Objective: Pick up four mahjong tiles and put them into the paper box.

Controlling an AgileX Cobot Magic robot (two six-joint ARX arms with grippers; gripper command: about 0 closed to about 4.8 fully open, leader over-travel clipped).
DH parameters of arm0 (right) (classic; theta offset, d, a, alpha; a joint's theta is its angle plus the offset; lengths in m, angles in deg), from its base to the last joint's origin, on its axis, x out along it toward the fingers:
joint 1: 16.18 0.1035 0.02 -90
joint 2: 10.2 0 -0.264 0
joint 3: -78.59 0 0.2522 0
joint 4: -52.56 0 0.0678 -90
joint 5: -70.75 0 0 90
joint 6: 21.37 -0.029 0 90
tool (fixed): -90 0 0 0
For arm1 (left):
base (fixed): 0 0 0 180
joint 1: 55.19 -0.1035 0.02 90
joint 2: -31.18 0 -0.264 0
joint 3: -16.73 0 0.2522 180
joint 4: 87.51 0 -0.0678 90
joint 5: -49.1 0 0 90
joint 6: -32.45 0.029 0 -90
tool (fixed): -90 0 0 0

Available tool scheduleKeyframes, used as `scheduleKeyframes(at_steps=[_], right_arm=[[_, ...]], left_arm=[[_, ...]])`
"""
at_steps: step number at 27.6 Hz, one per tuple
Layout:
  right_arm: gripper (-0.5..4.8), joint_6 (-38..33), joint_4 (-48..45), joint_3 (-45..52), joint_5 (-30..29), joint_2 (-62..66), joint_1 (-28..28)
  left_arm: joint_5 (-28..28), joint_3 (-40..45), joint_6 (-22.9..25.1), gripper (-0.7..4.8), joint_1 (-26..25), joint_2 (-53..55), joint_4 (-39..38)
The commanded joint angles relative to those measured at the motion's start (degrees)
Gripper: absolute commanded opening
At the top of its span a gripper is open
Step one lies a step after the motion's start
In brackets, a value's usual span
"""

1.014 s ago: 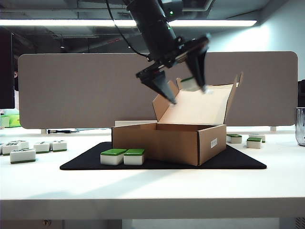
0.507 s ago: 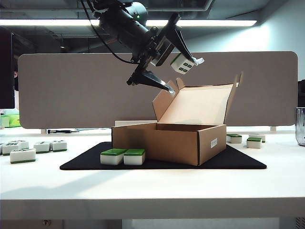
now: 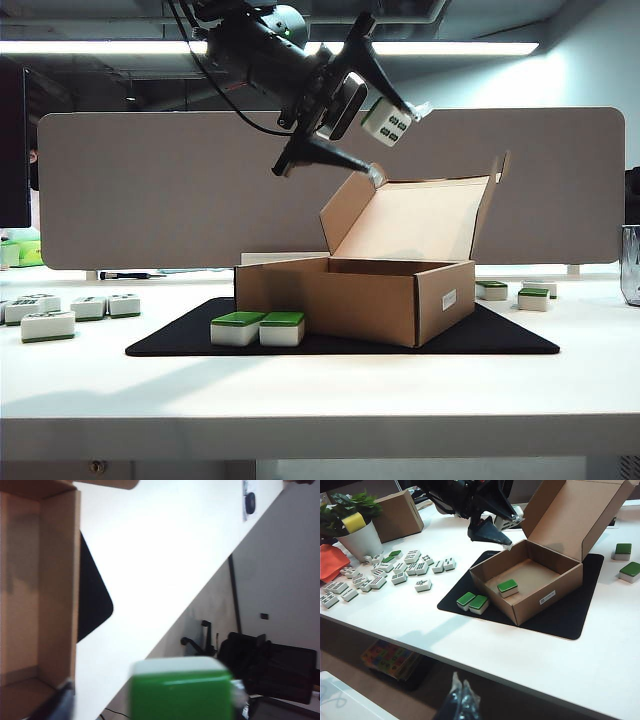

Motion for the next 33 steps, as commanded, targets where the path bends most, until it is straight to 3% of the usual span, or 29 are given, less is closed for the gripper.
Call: scheduleKeyframes(at_steps=[1,4,7,13,15,17,19,20,21,22,24,26,33], right_arm=[[-0.01,-0.04,-1.09,-0.13,0.04,-0.7,-0.02],[-0.01,-0.04,-1.07,-0.13,0.04,-0.7,-0.02],[-0.01,-0.04,-1.05,-0.13,0.04,-0.7,-0.02],[-0.01,-0.04,-1.03,-0.13,0.02,-0.7,-0.02],[-0.01,-0.04,-1.01,-0.13,0.02,-0.7,-0.02],[-0.01,-0.04,-1.03,-0.13,0.04,-0.7,-0.04],[-0.01,-0.04,-1.03,-0.13,0.04,-0.7,-0.02],[-0.01,-0.04,-1.03,-0.13,0.07,-0.7,-0.02],[-0.01,-0.04,-1.05,-0.13,0.11,-0.7,-0.02],[-0.01,-0.04,-1.07,-0.13,0.09,-0.7,-0.04],[-0.01,-0.04,-1.07,-0.13,-0.04,-0.7,-0.02],[-0.01,-0.04,-1.05,-0.13,0.04,-0.7,-0.02],[-0.01,-0.04,-1.09,-0.11,0.07,-0.7,-0.02]], left_arm=[[-1.42,-0.09,-0.09,3.35,-0.02,0.02,2.19],[2.93,-0.09,2.8,3.36,0.0,0.02,3.34],[15.45,-0.09,5.35,3.36,0.0,0.02,2.64],[29.46,-0.09,5.2,3.36,0.15,0.02,1.84],[30.4,-0.09,5.05,3.35,0.83,0.0,0.0],[31.91,0.04,8.0,3.35,0.96,0.09,-0.2],[29.38,0.02,7.1,3.35,2.21,0.42,-2.64],[27.3,0.09,10.49,3.34,2.19,0.44,-1.64],[29.11,0.37,14.51,3.24,2.25,0.66,-0.59],[32.89,0.37,15.37,2.98,2.73,1.05,-1.42],[42.53,0.37,13.68,2.85,3.61,1.7,-3.69],[50.25,0.37,14.93,2.85,4.07,2.75,-5.79],[50.97,0.37,16.11,2.85,6.47,4.09,-7.3]])
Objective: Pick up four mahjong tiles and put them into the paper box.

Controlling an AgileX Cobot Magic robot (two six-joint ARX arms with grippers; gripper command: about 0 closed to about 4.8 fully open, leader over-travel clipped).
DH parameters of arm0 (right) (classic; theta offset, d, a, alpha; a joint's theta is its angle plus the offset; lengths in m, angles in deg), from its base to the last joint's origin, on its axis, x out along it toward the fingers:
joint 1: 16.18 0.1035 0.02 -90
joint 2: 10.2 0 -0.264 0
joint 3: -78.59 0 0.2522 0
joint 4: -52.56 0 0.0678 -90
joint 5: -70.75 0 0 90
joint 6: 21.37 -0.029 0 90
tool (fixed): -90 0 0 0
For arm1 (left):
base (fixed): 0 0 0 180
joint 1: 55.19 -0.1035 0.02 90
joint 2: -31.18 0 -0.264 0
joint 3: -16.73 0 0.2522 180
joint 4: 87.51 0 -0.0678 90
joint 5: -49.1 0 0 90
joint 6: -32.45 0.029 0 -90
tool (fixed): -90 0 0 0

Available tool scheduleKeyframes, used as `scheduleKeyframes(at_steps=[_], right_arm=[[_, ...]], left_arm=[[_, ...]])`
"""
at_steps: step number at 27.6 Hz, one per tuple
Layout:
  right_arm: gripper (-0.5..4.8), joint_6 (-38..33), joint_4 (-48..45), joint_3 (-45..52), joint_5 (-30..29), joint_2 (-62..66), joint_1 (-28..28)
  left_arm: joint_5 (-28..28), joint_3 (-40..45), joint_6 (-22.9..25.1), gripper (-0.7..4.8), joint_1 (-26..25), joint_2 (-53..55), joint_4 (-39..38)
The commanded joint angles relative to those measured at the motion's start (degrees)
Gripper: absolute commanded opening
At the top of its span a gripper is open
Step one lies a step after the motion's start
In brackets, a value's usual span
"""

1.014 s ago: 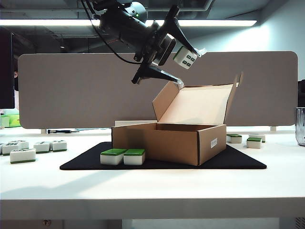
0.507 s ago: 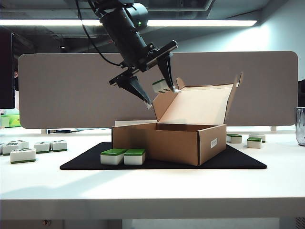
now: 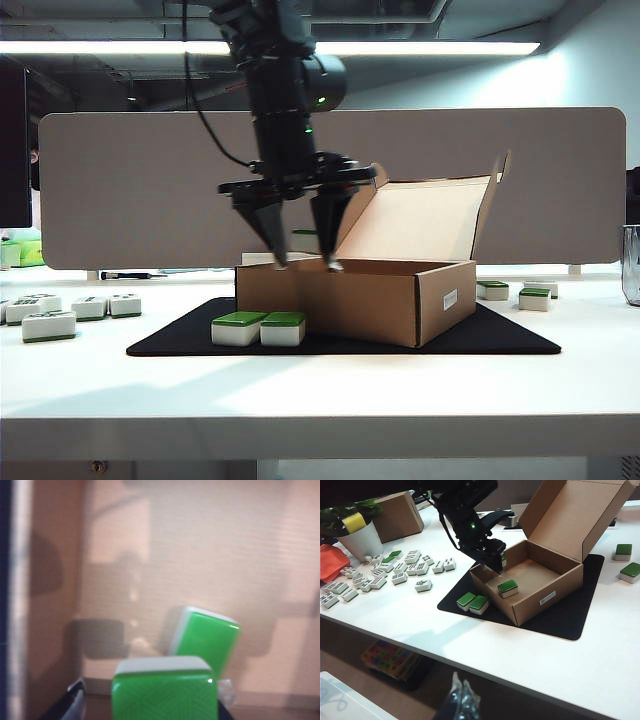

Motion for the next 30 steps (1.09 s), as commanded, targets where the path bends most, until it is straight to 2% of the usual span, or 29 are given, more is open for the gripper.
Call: scheduleKeyframes(at_steps=[1,4,7,14,20,23,25,26,27,30], right_arm=[[-0.01,-0.04,-1.01,-0.13,0.02,-0.68,0.0],[-0.01,-0.04,-0.98,-0.13,0.0,-0.68,0.0],[-0.01,-0.04,-0.94,-0.13,0.0,-0.68,0.0],[-0.01,-0.04,-0.94,-0.13,0.0,-0.68,0.0],[-0.01,-0.04,-0.94,-0.13,0.0,-0.68,0.0],[-0.01,-0.04,-0.94,-0.13,0.0,-0.68,0.0],[-0.01,-0.04,-0.96,-0.13,0.0,-0.68,0.0],[-0.01,-0.04,-0.94,-0.13,0.0,-0.68,0.0],[-0.01,-0.04,-0.94,-0.13,0.0,-0.68,0.0],[-0.01,-0.04,-0.96,-0.13,0.0,-0.68,0.0]], left_arm=[[-0.22,-0.22,1.7,2.85,1.79,-0.33,1.36],[1.95,-0.22,3.02,2.85,2.47,-0.2,2.08],[6.62,-0.22,3.28,2.85,3.21,0.11,2.29],[22.51,-0.26,7.28,2.85,4.02,0.2,1.18],[27.63,-0.26,10.91,2.86,3.87,0.2,-0.39],[28.04,-0.26,10.91,3.01,3.58,0.2,-0.35],[26.75,-0.24,10.88,3.64,3.26,0.22,-0.35],[23.65,-0.24,10.69,4.33,2.64,0.22,-0.33],[20.68,-0.24,10.67,4.47,1.95,0.24,-0.31],[18.91,-0.24,10.67,4.48,0.87,0.24,0.22]])
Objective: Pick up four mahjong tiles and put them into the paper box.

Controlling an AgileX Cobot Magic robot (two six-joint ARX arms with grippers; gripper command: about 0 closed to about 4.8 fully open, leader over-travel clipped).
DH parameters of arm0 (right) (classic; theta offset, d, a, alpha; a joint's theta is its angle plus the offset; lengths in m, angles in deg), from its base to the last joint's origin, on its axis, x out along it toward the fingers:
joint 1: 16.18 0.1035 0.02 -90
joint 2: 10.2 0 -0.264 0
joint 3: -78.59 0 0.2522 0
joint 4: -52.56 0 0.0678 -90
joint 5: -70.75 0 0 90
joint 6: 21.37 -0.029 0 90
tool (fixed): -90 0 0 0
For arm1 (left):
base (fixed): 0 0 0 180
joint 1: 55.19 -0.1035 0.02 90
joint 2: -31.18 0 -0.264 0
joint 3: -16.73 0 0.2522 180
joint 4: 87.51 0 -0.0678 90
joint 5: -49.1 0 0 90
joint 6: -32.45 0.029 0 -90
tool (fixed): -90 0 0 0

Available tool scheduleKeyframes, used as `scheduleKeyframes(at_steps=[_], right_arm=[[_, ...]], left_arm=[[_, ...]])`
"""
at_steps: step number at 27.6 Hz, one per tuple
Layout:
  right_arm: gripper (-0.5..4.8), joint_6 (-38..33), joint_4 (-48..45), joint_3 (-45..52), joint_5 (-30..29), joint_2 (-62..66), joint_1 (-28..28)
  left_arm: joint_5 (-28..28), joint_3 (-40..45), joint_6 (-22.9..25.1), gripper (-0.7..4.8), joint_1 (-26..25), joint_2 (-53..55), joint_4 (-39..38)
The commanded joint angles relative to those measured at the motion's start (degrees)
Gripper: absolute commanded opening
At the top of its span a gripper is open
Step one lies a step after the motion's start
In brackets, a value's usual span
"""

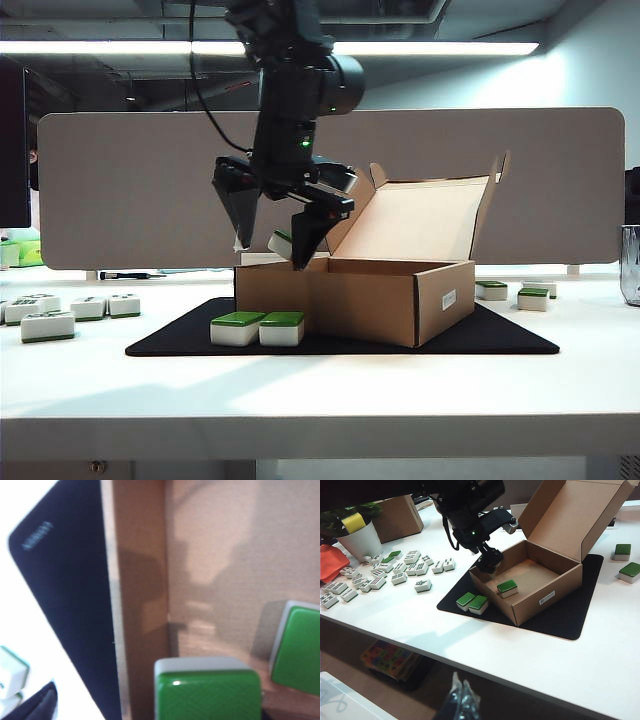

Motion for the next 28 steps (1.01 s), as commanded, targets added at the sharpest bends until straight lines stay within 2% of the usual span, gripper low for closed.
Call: scheduleKeyframes(at_steps=[1,7,16,20,25,28], right_arm=[[-0.01,-0.04,-0.94,-0.13,-0.02,-0.68,-0.02],[-0.01,-0.04,-0.94,-0.13,-0.02,-0.68,-0.02],[-0.01,-0.04,-0.96,-0.13,-0.02,-0.68,-0.02],[-0.01,-0.04,-0.98,-0.13,-0.02,-0.68,-0.02],[-0.01,-0.04,-0.98,-0.13,0.0,-0.68,-0.02],[-0.01,-0.04,-0.98,-0.13,-0.02,-0.68,-0.02]], left_arm=[[-2.54,-0.24,-0.02,4.48,-1.2,-0.35,0.92],[-11.1,-0.22,-0.04,4.49,-4.15,-0.22,1.49],[-19.76,-0.2,0.02,4.49,-6.03,1.49,1.53],[-18.73,-0.2,0.02,4.49,-6.29,3.17,1.44],[-13.29,-0.2,0.02,4.48,-6.6,3.96,1.68],[-12.7,-0.2,0.0,4.48,-6.86,4.2,1.46]])
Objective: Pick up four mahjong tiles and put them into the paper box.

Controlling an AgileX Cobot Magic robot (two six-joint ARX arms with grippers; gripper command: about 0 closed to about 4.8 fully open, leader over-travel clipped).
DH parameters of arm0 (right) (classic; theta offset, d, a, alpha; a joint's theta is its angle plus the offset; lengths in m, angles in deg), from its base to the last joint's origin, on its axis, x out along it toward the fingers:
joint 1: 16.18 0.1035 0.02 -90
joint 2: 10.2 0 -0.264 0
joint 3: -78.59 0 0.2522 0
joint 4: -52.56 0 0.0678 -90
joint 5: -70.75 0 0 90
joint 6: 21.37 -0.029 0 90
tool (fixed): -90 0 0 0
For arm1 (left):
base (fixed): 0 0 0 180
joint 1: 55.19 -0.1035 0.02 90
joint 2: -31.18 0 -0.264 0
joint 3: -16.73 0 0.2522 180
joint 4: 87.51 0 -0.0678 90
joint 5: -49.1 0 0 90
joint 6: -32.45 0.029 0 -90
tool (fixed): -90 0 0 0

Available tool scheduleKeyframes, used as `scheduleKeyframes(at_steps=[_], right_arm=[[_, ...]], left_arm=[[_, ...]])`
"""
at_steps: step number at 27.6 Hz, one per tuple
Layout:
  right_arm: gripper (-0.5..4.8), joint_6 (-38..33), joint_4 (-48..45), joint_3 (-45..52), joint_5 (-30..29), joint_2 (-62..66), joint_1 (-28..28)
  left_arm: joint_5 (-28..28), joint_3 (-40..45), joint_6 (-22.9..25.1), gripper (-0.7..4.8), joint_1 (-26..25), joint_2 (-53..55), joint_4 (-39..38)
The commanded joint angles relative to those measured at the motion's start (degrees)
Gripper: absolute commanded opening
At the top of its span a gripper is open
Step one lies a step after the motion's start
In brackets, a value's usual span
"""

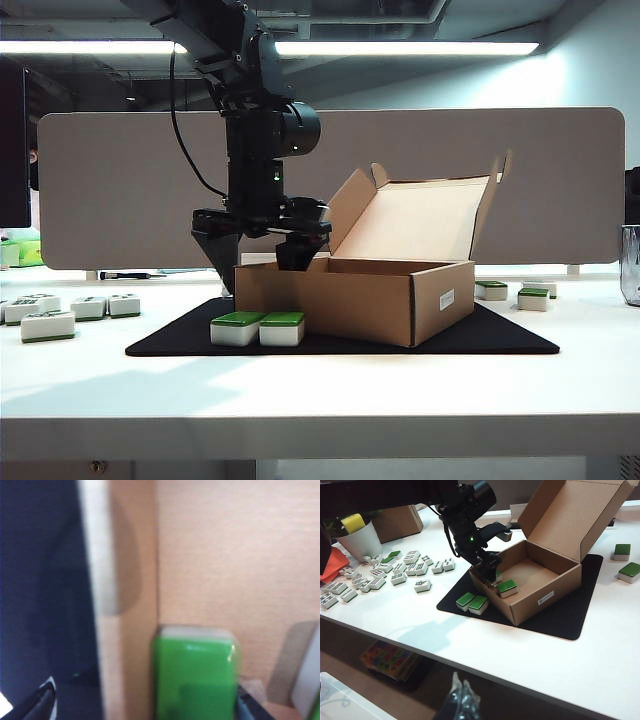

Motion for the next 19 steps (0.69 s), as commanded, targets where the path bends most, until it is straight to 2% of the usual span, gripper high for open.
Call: scheduleKeyframes(at_steps=[1,11,16,18,19], right_arm=[[-0.01,-0.04,-0.98,-0.13,-0.09,-0.68,-0.02],[-0.01,-0.04,-0.98,-0.11,-0.07,-0.68,-0.04],[-0.01,-0.04,-0.96,-0.13,-0.09,-0.68,-0.02],[-0.01,-0.04,-0.96,-0.13,-0.09,-0.68,-0.02],[-0.01,-0.04,-0.94,-0.13,-0.09,-0.68,-0.02]], left_arm=[[1.03,-0.15,0.0,4.48,-0.52,0.17,-0.02],[-0.35,-1.92,-0.07,4.48,-0.48,-1.01,-3.23],[-2.4,-2.05,-0.48,4.48,-0.5,-6.38,-5.25],[-2.4,-2.03,-1.84,4.48,-0.52,-7.8,-6.6],[-3.04,-1.88,-6.34,4.47,-0.85,-9.62,-7.56]])
